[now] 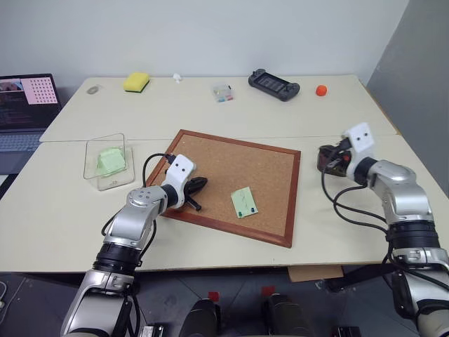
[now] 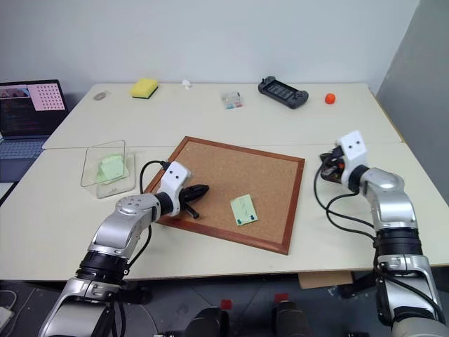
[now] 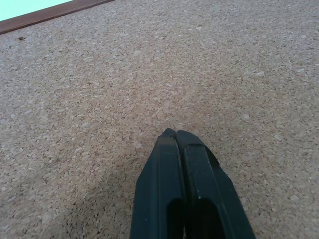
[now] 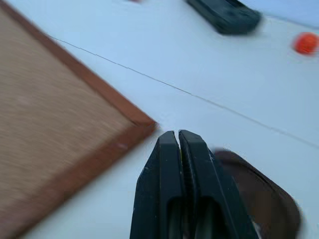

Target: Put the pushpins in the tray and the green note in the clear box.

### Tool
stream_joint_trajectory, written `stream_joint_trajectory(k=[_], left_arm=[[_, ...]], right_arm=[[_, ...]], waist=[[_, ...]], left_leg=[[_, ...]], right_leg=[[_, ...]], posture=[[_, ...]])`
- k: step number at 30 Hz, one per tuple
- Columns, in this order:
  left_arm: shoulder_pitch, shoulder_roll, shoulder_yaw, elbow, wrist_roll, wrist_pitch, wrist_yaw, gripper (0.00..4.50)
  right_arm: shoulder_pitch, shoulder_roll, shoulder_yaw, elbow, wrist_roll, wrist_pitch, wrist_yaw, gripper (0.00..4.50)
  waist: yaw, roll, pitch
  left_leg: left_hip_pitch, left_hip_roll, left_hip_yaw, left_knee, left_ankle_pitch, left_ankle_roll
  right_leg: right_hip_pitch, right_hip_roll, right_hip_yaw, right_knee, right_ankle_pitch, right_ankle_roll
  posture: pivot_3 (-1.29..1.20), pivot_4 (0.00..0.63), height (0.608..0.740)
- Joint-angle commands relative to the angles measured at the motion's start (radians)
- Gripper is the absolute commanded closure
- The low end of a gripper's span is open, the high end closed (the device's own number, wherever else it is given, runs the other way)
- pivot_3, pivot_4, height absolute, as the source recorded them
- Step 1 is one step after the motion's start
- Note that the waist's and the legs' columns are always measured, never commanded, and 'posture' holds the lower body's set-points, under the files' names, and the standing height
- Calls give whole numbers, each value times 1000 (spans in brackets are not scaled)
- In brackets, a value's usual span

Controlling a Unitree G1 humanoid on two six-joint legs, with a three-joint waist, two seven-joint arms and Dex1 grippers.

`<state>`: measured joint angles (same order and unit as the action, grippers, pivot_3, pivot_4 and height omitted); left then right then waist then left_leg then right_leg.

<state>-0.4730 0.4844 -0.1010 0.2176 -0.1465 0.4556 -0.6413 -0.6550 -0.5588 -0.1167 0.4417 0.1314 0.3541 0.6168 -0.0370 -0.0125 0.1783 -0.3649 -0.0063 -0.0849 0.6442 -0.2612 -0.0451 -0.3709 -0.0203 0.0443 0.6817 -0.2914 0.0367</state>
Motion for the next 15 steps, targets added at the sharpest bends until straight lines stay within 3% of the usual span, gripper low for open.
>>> stream_joint_trajectory(k=[1,12,15], left_arm=[[15,1,-22,74,43,38,15,4500],[16,13,-14,61,40,41,13,4500],[20,12,-12,57,40,41,17,4500]], right_arm=[[-78,3,-39,89,13,-33,-41,4492],[-177,18,-44,345,-7,-108,-107,4492],[-191,19,-41,384,0,-125,-103,3936]], waist=[[-1,1,0],[-1,1,-1],[-3,1,-1]], left_leg=[[0,0,0,0,0,0],[0,0,1,0,0,0],[0,0,1,0,0,0]], right_leg=[[0,0,0,0,0,0],[0,0,1,0,0,0],[0,0,1,0,0,0]], posture=[[0,150,740],[0,150,740],[0,150,740]])
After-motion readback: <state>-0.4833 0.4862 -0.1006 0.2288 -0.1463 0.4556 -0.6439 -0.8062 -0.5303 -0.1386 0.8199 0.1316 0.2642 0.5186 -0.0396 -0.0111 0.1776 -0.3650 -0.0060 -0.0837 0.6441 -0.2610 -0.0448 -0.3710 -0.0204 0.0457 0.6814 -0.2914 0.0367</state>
